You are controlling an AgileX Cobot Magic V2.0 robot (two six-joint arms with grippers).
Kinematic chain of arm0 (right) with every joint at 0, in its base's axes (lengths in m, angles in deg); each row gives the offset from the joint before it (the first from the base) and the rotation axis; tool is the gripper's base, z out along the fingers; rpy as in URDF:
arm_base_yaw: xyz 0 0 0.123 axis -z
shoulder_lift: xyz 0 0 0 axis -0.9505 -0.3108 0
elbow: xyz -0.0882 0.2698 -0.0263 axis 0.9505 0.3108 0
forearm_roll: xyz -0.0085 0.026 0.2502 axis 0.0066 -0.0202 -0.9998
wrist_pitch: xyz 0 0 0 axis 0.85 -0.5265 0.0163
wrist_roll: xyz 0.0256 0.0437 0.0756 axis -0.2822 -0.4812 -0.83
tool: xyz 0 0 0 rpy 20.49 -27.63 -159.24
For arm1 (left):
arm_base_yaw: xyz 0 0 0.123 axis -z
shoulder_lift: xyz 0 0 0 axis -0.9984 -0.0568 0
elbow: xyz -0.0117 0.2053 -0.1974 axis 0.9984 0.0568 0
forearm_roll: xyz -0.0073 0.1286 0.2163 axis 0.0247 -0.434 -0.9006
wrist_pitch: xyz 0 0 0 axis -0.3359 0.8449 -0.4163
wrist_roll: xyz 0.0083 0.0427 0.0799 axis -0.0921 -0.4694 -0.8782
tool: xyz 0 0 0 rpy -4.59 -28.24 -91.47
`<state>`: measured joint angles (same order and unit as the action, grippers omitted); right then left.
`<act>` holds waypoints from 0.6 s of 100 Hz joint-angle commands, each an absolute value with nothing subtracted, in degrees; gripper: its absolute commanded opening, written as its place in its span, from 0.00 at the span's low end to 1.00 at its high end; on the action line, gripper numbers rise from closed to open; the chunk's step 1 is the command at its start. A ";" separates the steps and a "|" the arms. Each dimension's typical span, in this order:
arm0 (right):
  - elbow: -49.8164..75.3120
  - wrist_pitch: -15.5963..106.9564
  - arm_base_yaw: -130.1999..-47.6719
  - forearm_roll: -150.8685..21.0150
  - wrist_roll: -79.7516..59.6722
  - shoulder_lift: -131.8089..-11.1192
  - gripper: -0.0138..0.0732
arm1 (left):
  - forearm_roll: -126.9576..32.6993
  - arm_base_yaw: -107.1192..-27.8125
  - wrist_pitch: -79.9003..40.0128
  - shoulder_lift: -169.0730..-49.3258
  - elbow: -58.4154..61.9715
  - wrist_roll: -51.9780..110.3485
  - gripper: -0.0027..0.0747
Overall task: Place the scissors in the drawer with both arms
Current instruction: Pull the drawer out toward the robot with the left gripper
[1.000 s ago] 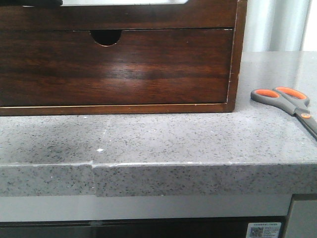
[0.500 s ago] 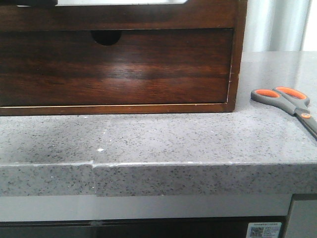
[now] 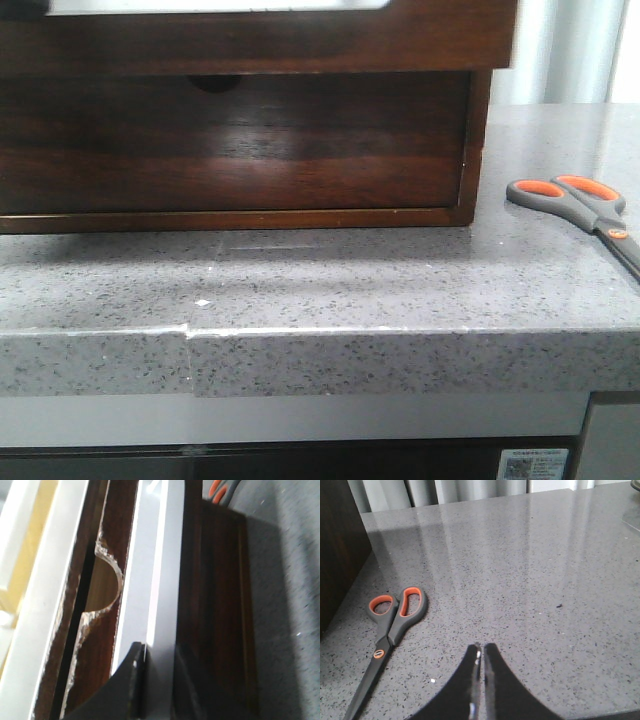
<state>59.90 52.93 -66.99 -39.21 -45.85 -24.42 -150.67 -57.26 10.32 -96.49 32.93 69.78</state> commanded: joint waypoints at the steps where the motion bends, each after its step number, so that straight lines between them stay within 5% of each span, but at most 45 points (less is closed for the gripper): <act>1: 58.13 48.98 -66.69 -38.90 -45.43 -25.54 0.11 | -149.06 -56.77 17.77 -93.05 32.67 71.50 0.01; 48: 58.13 48.98 -66.69 -38.90 -45.43 -25.54 0.11 | -149.06 -56.89 20.71 -87.18 36.35 71.50 0.02; 60: 58.13 49.08 -66.69 -38.90 -45.43 -25.54 0.11 | -149.17 -56.89 20.71 -87.28 36.35 71.50 0.18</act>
